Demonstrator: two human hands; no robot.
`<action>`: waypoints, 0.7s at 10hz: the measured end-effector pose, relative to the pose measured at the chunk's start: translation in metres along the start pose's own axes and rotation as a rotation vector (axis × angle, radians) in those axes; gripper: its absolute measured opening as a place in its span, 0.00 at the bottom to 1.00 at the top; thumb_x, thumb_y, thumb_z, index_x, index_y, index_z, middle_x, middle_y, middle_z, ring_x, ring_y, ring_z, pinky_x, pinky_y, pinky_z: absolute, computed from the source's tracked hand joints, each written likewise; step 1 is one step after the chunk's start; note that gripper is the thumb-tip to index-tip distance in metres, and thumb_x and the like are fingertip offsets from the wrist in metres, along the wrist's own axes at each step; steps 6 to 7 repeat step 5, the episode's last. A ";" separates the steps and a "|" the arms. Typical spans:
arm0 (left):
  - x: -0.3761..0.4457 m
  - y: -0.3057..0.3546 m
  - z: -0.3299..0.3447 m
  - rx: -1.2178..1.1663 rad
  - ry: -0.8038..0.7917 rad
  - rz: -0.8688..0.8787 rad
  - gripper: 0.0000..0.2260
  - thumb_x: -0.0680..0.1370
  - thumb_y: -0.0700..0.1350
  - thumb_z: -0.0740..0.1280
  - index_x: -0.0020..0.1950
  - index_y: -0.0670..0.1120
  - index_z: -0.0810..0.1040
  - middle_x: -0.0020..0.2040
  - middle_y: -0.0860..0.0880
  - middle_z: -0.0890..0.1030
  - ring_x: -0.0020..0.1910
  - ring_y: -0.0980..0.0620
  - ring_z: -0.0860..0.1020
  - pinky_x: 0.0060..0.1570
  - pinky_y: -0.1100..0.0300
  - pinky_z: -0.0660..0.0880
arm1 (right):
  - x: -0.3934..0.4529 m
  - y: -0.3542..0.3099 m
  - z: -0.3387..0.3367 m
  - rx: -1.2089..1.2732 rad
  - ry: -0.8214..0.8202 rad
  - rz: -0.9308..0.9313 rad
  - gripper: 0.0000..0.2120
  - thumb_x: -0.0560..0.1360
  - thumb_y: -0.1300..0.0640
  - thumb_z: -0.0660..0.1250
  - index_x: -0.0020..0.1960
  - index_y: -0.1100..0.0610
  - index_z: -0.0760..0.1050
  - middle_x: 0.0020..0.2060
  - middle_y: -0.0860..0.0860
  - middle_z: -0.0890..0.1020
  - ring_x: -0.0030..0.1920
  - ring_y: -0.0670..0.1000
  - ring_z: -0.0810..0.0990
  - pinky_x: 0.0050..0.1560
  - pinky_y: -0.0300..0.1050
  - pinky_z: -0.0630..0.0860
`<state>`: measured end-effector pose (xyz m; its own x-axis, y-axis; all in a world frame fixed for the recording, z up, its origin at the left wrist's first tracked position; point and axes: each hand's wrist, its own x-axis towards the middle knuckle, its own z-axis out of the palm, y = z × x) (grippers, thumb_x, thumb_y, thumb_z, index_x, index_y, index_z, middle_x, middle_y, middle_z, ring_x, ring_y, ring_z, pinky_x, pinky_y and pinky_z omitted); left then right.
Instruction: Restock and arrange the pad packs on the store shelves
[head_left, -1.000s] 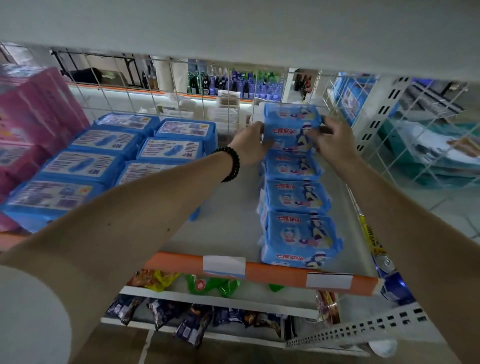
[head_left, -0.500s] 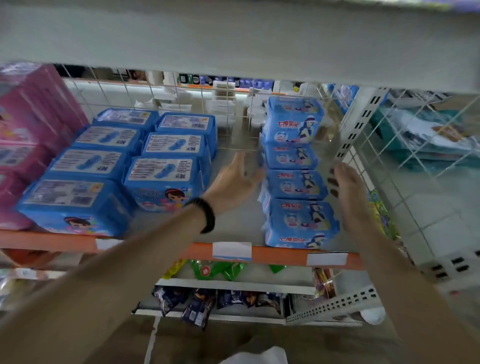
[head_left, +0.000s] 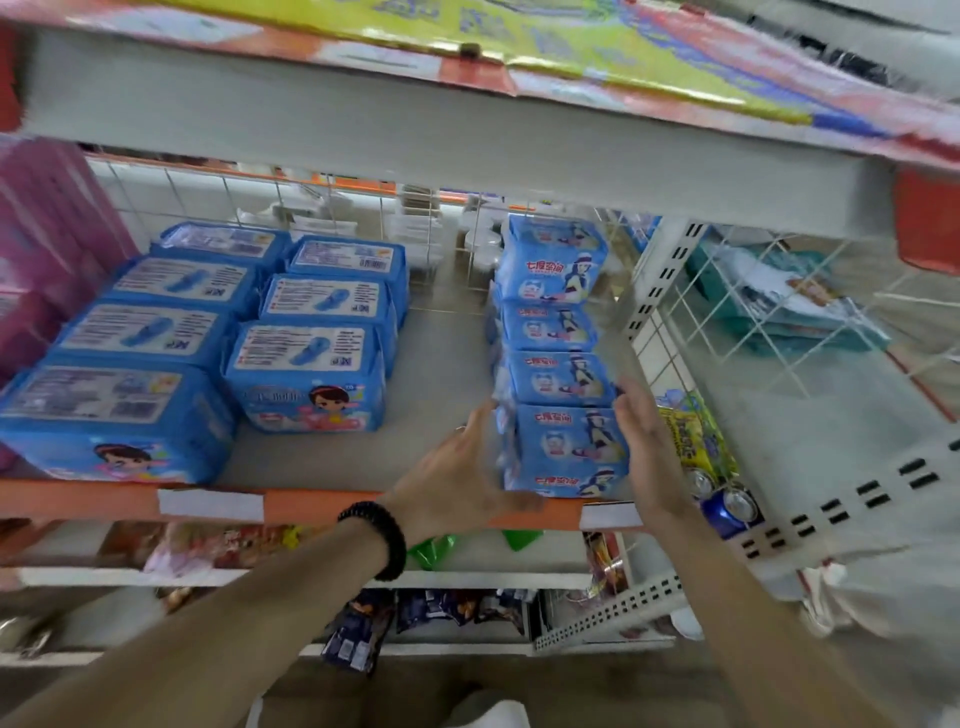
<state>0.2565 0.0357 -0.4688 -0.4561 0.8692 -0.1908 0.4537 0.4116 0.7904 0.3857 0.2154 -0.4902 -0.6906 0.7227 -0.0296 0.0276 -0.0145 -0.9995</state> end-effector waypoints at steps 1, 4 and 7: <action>0.007 -0.006 0.003 -0.010 0.004 0.007 0.44 0.71 0.53 0.79 0.77 0.53 0.54 0.50 0.68 0.67 0.56 0.60 0.70 0.42 0.68 0.72 | -0.005 0.002 0.010 0.045 -0.012 0.039 0.17 0.84 0.53 0.57 0.72 0.52 0.66 0.58 0.50 0.82 0.53 0.51 0.85 0.41 0.44 0.83; 0.023 -0.022 0.008 -0.087 0.130 0.022 0.34 0.72 0.49 0.78 0.73 0.55 0.66 0.66 0.55 0.79 0.63 0.55 0.78 0.63 0.53 0.77 | 0.013 0.018 0.044 -0.089 0.191 0.040 0.20 0.80 0.46 0.65 0.71 0.48 0.68 0.59 0.49 0.80 0.55 0.53 0.85 0.47 0.54 0.83; 0.010 -0.022 -0.002 -0.034 0.137 0.018 0.35 0.72 0.54 0.77 0.74 0.57 0.63 0.66 0.53 0.78 0.64 0.51 0.77 0.60 0.57 0.75 | -0.008 0.004 0.046 -0.103 0.252 -0.079 0.27 0.76 0.36 0.66 0.69 0.50 0.69 0.58 0.49 0.81 0.57 0.54 0.83 0.51 0.59 0.83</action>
